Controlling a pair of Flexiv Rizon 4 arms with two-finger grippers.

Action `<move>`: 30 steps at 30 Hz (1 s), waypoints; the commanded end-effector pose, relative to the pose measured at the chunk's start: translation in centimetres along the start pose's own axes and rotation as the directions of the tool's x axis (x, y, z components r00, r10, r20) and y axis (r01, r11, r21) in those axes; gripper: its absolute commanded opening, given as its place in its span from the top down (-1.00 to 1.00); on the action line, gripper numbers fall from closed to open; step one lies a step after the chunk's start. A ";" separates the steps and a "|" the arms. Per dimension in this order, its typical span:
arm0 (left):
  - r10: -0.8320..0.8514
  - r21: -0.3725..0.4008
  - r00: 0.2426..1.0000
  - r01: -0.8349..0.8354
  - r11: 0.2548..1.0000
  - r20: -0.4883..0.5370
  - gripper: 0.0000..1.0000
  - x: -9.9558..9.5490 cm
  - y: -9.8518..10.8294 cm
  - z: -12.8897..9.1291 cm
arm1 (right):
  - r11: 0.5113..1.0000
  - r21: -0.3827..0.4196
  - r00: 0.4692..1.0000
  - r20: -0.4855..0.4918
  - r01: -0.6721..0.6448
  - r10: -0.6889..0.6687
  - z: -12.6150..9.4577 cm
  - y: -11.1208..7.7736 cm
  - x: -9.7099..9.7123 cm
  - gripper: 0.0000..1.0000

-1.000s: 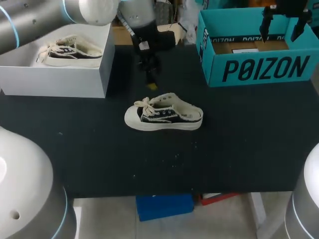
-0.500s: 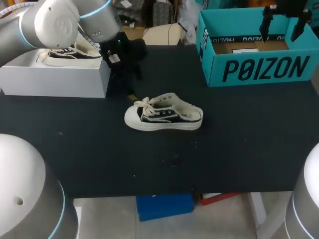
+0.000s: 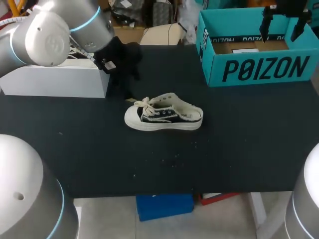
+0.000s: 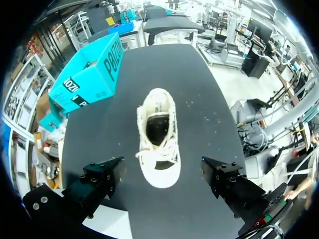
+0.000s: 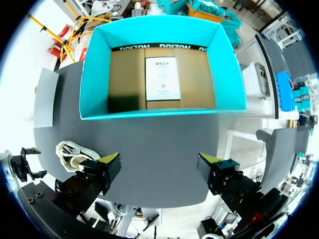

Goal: Take the shoe out of the shoebox, open the shoe tongue, remove and reinsert the insole, then place the shoe into the shoebox

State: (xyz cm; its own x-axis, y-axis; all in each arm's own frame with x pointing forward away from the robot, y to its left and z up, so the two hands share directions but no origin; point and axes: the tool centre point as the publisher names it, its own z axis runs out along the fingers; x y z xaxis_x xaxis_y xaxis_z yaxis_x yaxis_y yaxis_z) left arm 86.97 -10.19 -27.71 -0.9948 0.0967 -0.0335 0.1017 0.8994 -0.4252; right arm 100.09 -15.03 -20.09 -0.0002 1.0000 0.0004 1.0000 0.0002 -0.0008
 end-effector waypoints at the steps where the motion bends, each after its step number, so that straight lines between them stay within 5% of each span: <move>1: 0.000 0.002 1.000 0.000 1.000 0.011 -1.00 0.2 0.1 0.1 | 1.000 0.000 1.000 0.000 0.000 0.000 0.0 0.0 0.0 -1.00; 7: 0.000 0.002 1.000 0.000 1.000 0.011 -1.00 0.2 0.1 0.1 | 1.000 0.000 1.000 0.000 0.000 0.000 0.0 0.0 0.0 -1.00; 9: 0.000 0.002 1.000 0.000 1.000 0.011 -1.00 0.2 0.1 0.1 | 0.960 -0.079 0.960 0.099 0.270 -0.262 -0.7 -2.5 2.1 -1.00; 11: 0.000 0.002 1.000 0.000 1.000 0.011 -1.00 0.2 0.1 0.1 | 0.855 -0.154 0.866 0.021 0.496 -0.499 -1.5 -5.8 5.0 -1.00; 14: 0.000 0.002 1.000 0.000 1.000 0.011 -1.00 0.2 0.1 0.1 | 0.529 -0.290 0.588 0.179 0.798 -0.789 -1.4 -12.0 8.9 -1.00; 28: 0.000 0.002 1.000 0.000 1.000 0.011 -1.00 0.2 0.1 0.1 | 0.529 -0.290 0.588 0.179 0.798 -0.789 -1.4 -12.0 8.9 -1.00; 30: 0.000 0.002 1.000 0.000 1.000 0.011 -1.00 0.2 0.1 0.1 | 0.336 -0.215 0.365 0.114 0.917 -0.924 -1.2 -12.8 13.0 -1.00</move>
State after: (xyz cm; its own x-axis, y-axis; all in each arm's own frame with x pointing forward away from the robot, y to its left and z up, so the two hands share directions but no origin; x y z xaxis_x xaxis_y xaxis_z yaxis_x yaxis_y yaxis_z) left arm 86.79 -10.12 -27.69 -0.9950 0.0917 -0.0406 0.1002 0.9000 -0.4243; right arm 88.76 -4.86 -18.45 -0.6161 0.7832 -0.0836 0.7743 0.6217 0.1179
